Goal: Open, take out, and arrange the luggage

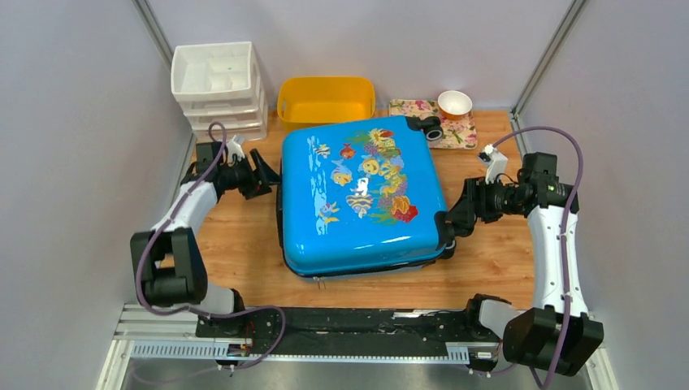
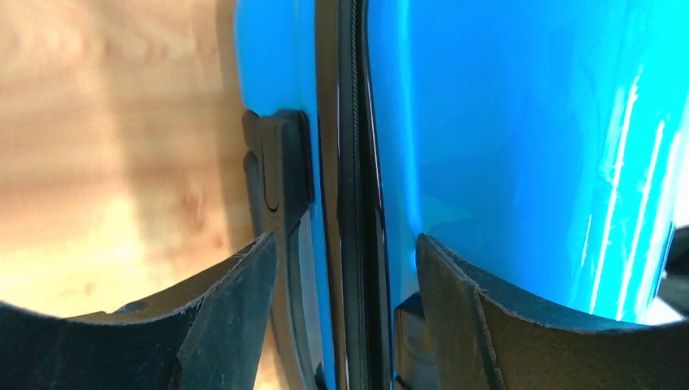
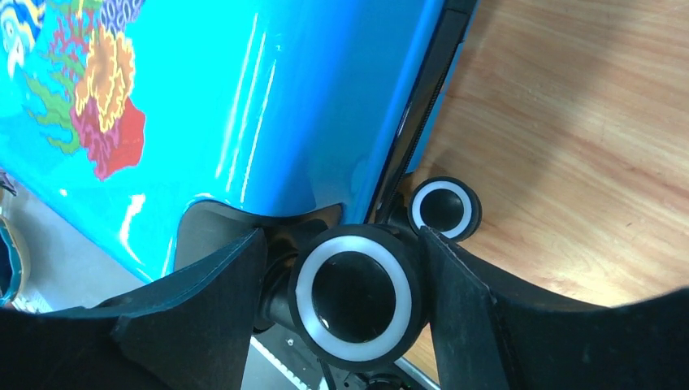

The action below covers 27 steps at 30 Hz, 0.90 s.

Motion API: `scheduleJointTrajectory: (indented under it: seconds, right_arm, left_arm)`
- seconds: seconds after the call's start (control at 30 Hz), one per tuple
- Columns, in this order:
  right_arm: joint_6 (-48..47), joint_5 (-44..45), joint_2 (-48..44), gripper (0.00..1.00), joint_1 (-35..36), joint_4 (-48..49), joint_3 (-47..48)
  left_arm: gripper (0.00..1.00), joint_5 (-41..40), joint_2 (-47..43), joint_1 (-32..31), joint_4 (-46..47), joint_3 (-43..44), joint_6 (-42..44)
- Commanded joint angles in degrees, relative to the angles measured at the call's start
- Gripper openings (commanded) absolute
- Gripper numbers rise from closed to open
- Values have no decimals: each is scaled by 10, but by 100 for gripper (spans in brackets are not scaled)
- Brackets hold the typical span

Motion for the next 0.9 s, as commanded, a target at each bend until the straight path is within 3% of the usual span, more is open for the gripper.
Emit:
scheduleJointTrajectory:
  seconds: [0.0, 0.2, 0.3, 0.47, 0.53, 0.57, 0.63, 0.7, 0.77, 0.8, 0.87]
  right_arm:
    - [49, 17, -7, 71, 19, 38, -27]
    - [69, 28, -5, 73, 19, 63, 16]
    - [42, 34, -21, 73, 22, 55, 68]
    - [-4, 69, -75, 73, 48, 79, 97]
    - [-21, 94, -96, 73, 107, 78, 97]
    - [-25, 120, -104, 73, 134, 78, 95]
    - [-28, 163, -123, 73, 238, 104, 73]
    - [-39, 251, -130, 73, 354, 134, 59]
    - [-69, 308, -128, 72, 426, 146, 49]
    - [-80, 319, -125, 71, 488, 154, 46]
    - [-112, 332, -115, 63, 545, 157, 44]
  left_arm:
    - [72, 85, 114, -59, 84, 121, -50]
    - [69, 85, 192, -85, 43, 238, 11]
    - [71, 87, 173, -65, 29, 264, 34]
    - [74, 112, 22, 67, 124, 100, -35]
    - [74, 106, -69, 114, 95, 35, 17]
    - [75, 105, -95, 123, 37, 18, 37]
    - [74, 100, -166, 127, -20, -34, 82]
    - [74, 92, -236, 127, -58, -114, 59]
    - [70, 85, -276, 127, -70, -164, 37]
    - [69, 104, -300, 128, -69, -204, 19]
    - [61, 128, -311, 115, -41, -235, 0]
